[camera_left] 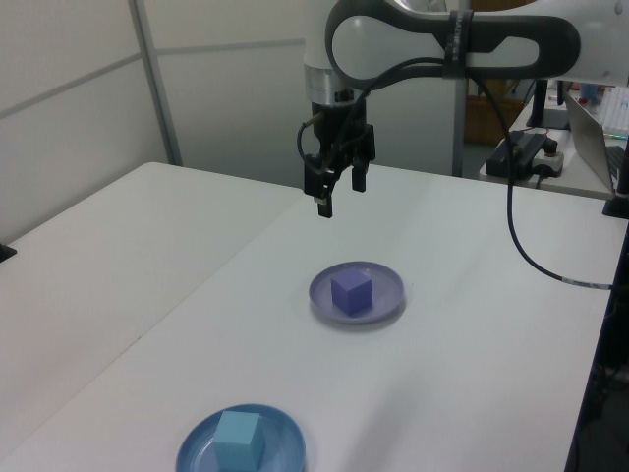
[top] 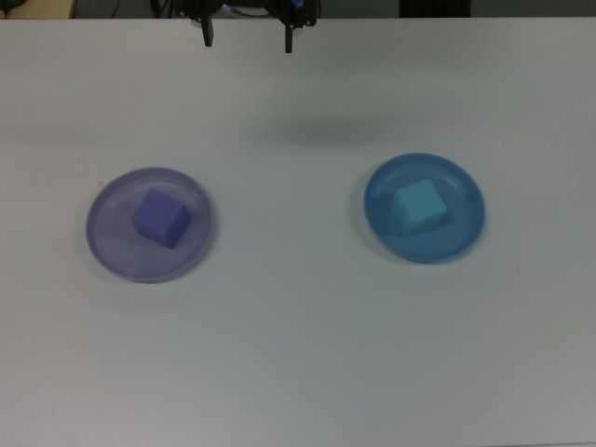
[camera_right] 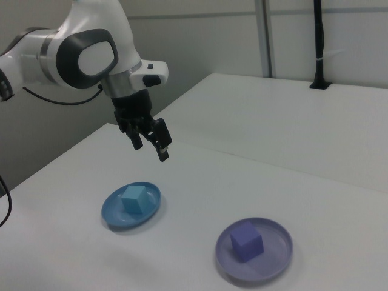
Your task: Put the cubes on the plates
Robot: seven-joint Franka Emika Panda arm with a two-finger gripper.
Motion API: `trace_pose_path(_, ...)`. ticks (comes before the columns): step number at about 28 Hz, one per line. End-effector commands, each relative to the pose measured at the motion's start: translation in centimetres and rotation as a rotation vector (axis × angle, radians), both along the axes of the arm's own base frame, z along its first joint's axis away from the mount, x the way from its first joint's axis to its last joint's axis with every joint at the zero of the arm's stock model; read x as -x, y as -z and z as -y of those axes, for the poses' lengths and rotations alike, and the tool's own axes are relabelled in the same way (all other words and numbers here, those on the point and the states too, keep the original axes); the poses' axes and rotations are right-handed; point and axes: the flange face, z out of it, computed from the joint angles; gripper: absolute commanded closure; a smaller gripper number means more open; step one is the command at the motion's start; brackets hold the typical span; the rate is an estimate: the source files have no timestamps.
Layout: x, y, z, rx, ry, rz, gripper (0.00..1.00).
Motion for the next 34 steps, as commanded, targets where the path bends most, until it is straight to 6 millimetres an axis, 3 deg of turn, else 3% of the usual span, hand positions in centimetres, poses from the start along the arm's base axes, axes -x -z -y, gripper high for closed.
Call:
trace_pose_path(1, 0.6, -0.3, 0.1, -0.028, 0.011, 0.012, 0.0)
trace_pose_path(8, 0.7, -0.4, 0.0, -0.031, 0.009, 0.014, 0.0)
trace_pose_path(14, 1.2, -0.6, -1.4, -0.03, -0.016, 0.014, 0.0)
trace_pose_path(16, 1.1, -0.7, -0.6, -0.029, -0.002, 0.017, 0.0)
trace_pose_path(34, 1.6, -0.9, -0.6, -0.045, -0.007, 0.011, 0.0)
